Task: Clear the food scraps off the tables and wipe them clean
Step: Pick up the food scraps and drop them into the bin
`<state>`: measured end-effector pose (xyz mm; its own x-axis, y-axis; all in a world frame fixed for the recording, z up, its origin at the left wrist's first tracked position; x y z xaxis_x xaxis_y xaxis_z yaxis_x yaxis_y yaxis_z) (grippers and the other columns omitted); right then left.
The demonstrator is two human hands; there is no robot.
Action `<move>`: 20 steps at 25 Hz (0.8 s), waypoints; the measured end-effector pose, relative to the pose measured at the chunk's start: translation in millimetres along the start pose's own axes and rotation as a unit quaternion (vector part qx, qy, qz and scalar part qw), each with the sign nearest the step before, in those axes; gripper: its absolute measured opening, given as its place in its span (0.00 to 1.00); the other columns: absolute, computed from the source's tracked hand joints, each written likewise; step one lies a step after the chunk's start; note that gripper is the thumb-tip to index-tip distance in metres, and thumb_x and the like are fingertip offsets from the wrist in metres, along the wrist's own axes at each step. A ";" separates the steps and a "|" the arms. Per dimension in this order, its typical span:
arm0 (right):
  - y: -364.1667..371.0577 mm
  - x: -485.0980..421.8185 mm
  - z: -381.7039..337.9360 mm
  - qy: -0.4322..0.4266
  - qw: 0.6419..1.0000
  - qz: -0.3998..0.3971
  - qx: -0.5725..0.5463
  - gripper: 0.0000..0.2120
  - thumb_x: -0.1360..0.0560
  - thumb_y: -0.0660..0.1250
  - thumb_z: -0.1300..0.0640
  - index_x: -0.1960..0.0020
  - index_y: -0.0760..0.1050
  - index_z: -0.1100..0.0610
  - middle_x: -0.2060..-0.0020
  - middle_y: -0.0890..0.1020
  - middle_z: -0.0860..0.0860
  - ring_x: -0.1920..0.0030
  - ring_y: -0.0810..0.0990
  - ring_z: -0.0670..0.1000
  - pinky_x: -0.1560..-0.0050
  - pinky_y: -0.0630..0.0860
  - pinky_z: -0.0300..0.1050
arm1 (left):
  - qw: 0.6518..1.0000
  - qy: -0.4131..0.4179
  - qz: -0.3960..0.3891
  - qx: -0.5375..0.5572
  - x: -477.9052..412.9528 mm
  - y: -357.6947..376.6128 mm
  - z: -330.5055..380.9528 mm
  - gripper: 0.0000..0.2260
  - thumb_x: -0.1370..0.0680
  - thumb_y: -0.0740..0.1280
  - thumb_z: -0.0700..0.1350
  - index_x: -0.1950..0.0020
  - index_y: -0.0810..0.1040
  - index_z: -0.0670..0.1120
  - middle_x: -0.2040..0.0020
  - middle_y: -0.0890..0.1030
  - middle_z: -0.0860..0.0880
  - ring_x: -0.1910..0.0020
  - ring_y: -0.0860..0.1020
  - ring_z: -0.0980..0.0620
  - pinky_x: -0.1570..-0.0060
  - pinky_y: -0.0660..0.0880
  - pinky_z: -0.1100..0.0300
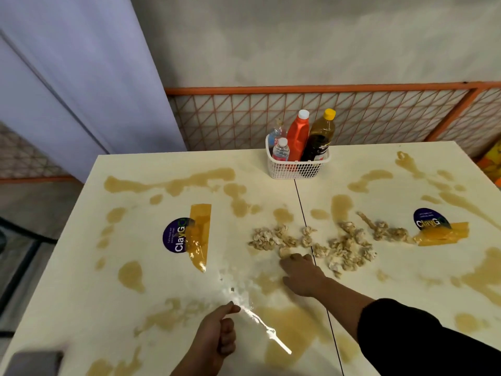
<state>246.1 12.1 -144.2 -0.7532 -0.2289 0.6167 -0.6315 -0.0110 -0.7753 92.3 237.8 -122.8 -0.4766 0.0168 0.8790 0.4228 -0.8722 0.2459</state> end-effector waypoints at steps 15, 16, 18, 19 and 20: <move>8.0 37.6 23.6 0.061 0.974 0.139 -0.170 0.10 0.23 0.67 0.54 0.45 0.82 0.54 0.49 0.81 0.51 0.47 0.79 0.51 0.50 0.73 0.42 | 0.966 0.105 -0.005 -0.238 -5.5 31.3 25.0 0.07 0.23 0.66 0.41 0.52 0.81 0.39 0.72 0.64 0.49 0.76 0.59 0.52 0.72 0.53 0.64; 1.2 46.0 25.7 0.081 0.958 0.162 -0.224 0.05 0.24 0.70 0.53 0.52 0.82 0.53 0.55 0.82 0.50 0.54 0.80 0.49 0.56 0.72 0.41 | 0.958 0.123 -0.001 -0.260 -9.0 35.6 29.2 0.06 0.23 0.67 0.42 0.54 0.82 0.41 0.72 0.66 0.50 0.76 0.61 0.53 0.74 0.56 0.64; -4.9 62.9 33.3 0.119 0.908 0.199 -0.350 0.09 0.27 0.75 0.52 0.61 0.78 0.53 0.66 0.79 0.48 0.65 0.77 0.46 0.65 0.70 0.38 | 0.931 0.166 0.011 -0.325 -16.5 44.7 38.0 0.05 0.24 0.69 0.45 0.57 0.83 0.47 0.70 0.74 0.54 0.74 0.69 0.54 0.73 0.63 0.62; -5.5 71.0 36.2 0.130 0.880 0.207 -0.407 0.10 0.28 0.77 0.53 0.62 0.77 0.54 0.68 0.79 0.48 0.67 0.76 0.47 0.65 0.71 0.38 | 0.916 0.187 0.018 -0.355 -21.0 48.8 43.1 0.05 0.24 0.69 0.47 0.58 0.83 0.49 0.67 0.78 0.55 0.71 0.73 0.55 0.70 0.67 0.61; -6.4 81.6 36.9 0.133 0.849 0.207 -0.468 0.08 0.28 0.77 0.55 0.60 0.78 0.55 0.69 0.78 0.49 0.67 0.76 0.48 0.64 0.73 0.40 | 0.900 0.206 0.020 -0.385 -26.7 54.5 47.7 0.06 0.23 0.68 0.47 0.58 0.83 0.51 0.63 0.80 0.55 0.66 0.76 0.55 0.66 0.71 0.59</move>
<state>195.5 -42.3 -93.9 -0.8822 0.2048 0.4241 -0.0796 0.8227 -0.5628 164.8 213.1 -113.4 -0.7846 -0.0655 0.6166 -0.1379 -0.9511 -0.2765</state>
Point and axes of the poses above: each hand's wrist, its own x-axis away from the middle knuckle, its own y-axis out of the palm, z = x × y, the point moved 6 cm from there along -x, towards the middle knuckle
